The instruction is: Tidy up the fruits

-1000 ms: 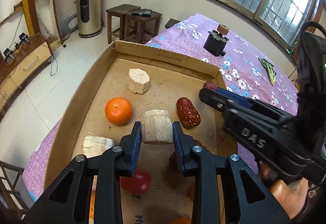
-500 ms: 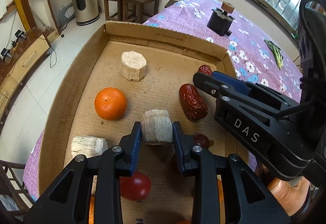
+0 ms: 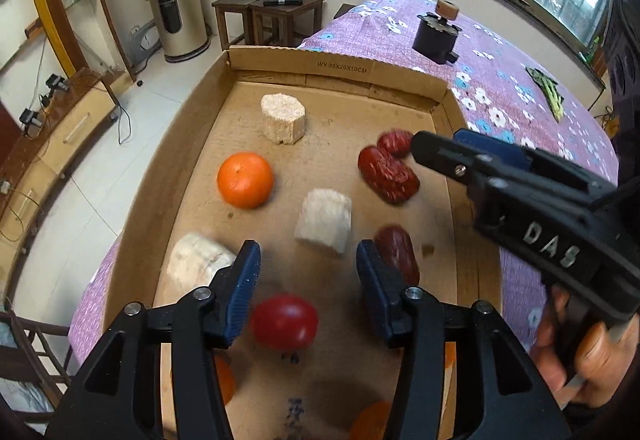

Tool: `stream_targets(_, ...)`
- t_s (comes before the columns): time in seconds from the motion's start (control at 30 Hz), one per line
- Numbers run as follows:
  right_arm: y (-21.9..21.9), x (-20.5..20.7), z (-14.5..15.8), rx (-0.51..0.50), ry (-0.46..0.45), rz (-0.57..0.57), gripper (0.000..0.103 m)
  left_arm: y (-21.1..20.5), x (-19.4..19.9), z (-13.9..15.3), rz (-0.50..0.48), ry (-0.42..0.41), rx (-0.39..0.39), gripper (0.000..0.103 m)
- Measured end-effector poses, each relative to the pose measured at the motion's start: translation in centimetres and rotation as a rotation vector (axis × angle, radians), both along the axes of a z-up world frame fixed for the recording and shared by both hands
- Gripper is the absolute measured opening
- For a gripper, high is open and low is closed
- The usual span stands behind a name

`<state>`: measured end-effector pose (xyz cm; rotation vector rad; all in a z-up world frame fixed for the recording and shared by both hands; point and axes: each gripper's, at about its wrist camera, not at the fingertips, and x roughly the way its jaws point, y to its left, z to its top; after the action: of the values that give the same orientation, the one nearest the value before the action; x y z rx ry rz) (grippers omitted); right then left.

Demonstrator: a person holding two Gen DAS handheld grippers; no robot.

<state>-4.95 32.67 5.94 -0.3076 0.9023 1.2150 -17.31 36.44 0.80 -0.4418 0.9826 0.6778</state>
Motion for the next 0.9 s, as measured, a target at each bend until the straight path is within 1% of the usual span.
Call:
stream_targets(0.1,-1.3,-0.5,0.5,0.025,0.0,0.027,0.046,-1.1,-1.1,0.3,-0.009,-0.018,0.017,0.049)
stream_targets(0.17,-2.1,-1.0,0.8,0.034,0.002,0.049,0.046,-2.0,-1.8,0.7,-0.013,-0.026,0.049,0.05)
stream_targets(0.2,-2.5,-1.3,1.0,0.04,-0.001,0.067,0.047,-2.3,-2.1,0.9,-0.013,-0.031,0.06,0.051)
stream_targets(0.23,-2.9,-1.7,1.3,0.046,-0.007,0.08,0.047,-2.7,-2.5,1.2,-0.014,-0.038,0.074,0.059)
stream_targets(0.27,-3.3,-2.0,1.5,0.052,-0.014,0.095,0.047,-3.1,-2.9,1.4,-0.013,-0.043,0.086,0.063)
stream_targets(0.3,-3.6,-2.4,1.7,0.057,-0.02,0.106,0.05,-3.4,-3.4,1.7,-0.011,-0.053,0.101,0.067)
stream_targets(0.33,-4.1,-2.9,2.1,0.067,-0.034,0.122,0.054,-3.8,-3.8,2.0,-0.01,-0.064,0.116,0.068)
stream_targets(0.4,-4.9,-3.5,2.4,0.082,-0.048,0.142,0.058,-4.4,-4.7,2.4,-0.011,-0.073,0.134,0.068)
stream_targets(0.47,-5.8,-4.2,2.8,0.093,-0.056,0.172,0.058,-4.9,-5.6,2.7,-0.011,-0.084,0.146,0.068)
stream_targets(0.57,-7.2,-5.3,2.9,0.087,-0.091,0.223,0.062,-5.5,-6.7,2.9,-0.011,-0.088,0.153,0.074)
stream_targets(0.63,-7.8,-5.8,2.8,0.08,-0.11,0.251,0.067,-5.9,-7.4,2.9,-0.012,-0.09,0.155,0.074)
stream_targets(0.73,-9.0,-6.4,2.5,0.069,-0.123,0.292,0.069,-6.7,-7.9,2.8,-0.013,-0.089,0.155,0.074)
stream_targets(0.9,-10.5,-6.8,2.4,0.067,-0.127,0.329,0.073,-8.6,-8.8,3.0,-0.035,-0.078,0.203,0.074)
